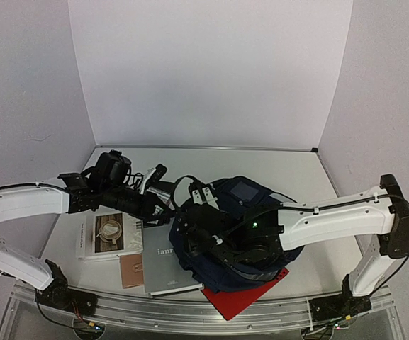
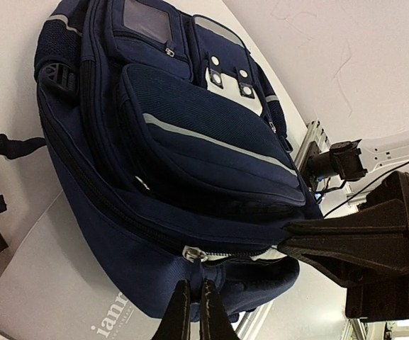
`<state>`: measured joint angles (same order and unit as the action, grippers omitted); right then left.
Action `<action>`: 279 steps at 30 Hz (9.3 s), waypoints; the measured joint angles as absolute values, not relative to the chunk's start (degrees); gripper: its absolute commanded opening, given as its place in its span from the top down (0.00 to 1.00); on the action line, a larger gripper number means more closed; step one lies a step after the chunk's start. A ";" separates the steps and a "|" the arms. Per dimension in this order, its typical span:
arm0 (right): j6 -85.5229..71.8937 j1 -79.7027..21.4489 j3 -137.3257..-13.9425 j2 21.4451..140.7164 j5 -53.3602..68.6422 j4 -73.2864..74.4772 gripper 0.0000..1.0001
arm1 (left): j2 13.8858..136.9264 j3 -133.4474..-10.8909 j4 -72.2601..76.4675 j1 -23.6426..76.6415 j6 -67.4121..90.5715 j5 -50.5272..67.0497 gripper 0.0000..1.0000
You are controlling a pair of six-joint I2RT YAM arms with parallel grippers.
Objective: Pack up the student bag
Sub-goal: Unzip the student bag at the center of the board.
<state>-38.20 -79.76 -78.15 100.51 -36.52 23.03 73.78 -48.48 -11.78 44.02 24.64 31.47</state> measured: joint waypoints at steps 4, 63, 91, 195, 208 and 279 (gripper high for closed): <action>-37.52 -77.22 -76.18 100.43 -35.81 20.39 1.00 | 74.41 -48.13 -9.90 45.97 25.88 29.03 1.00; -40.84 -28.48 -57.11 97.99 -10.43 4.13 0.43 | 76.24 -48.31 -11.40 54.48 33.56 23.62 1.00; -27.12 -53.88 -53.24 70.91 8.72 16.15 0.34 | 78.51 -49.64 -12.15 51.07 47.99 12.54 0.23; -33.60 -81.51 -52.60 83.35 -31.45 9.69 1.00 | 99.24 -72.69 -6.50 47.88 55.78 21.80 1.00; -37.58 -80.72 -51.31 79.60 -35.65 6.53 1.00 | 102.01 -73.19 -1.10 44.71 54.58 26.27 0.50; -44.28 -82.06 -53.10 84.86 -34.60 4.23 1.00 | 81.63 -56.68 -9.31 63.16 53.84 10.06 0.98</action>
<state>-44.28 -82.06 -53.10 84.86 -34.60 4.23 81.63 -56.68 -9.31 63.16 53.84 10.06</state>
